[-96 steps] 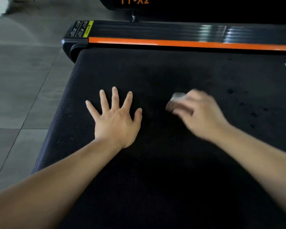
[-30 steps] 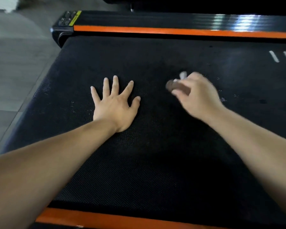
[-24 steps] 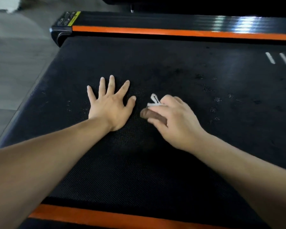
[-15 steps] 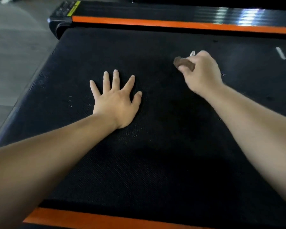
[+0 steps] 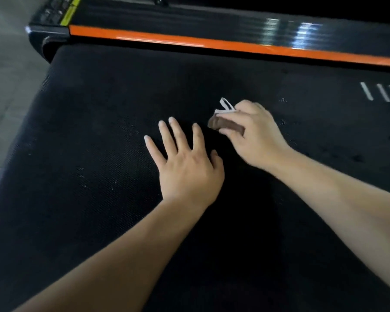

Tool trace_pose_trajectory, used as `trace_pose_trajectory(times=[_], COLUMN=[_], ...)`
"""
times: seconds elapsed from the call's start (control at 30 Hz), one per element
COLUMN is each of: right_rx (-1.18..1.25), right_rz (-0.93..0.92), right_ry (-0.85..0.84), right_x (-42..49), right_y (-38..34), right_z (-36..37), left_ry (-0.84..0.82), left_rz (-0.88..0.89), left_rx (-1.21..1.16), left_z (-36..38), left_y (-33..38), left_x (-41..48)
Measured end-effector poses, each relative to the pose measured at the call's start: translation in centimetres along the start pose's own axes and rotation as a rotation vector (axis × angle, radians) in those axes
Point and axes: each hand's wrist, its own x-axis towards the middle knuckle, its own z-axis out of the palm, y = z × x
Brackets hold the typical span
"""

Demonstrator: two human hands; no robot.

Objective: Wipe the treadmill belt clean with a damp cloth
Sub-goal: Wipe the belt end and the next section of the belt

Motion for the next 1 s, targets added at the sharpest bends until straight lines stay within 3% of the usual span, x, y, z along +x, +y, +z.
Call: trace_pose_trajectory(times=[0.07,0.2,0.3,0.37,0.43,0.6,0.8,0.93,1.0], right_rx=[-0.044,-0.155,-0.133,-0.010,-0.059,-0.104,-0.036,-0.141,-0.134], right_rz=[0.003,0.294,0.129,-0.024,-0.081,0.372,-0.019,0.271,0.206], right_ry=[0.030,0.139,0.160,0.081,0.039,0.244,0.015,0.147,0.161], right_x=[2.2,7.9,5.8,3.7,4.7,11.6,10.5,13.0,12.3], right_y=[2.3,6.9,3.5,2.1,3.4,8.6,6.9,9.5,8.3], right_z=[-0.8,-1.0,0.7,1.0,0.5,-0.5,0.0,-0.7,0.3], left_ry=[0.022,0.043,0.031,0.035,0.033,0.037,0.028,0.028,0.026], left_rz=[0.000,0.022,0.040,0.030,0.022,0.015,0.003,0.001,-0.004], left_rx=[0.025,0.025,0.030,0.052,0.064,0.073,0.077,0.075,0.074], left_z=[0.3,0.5,0.5,0.5,0.6,0.8,0.7,0.8,0.8], left_y=[0.2,0.3,0.2,0.2,0.2,0.2,0.3,0.2,0.3], left_x=[-0.1,-0.1,-0.1,0.1,0.2,0.2,0.2,0.3,0.2])
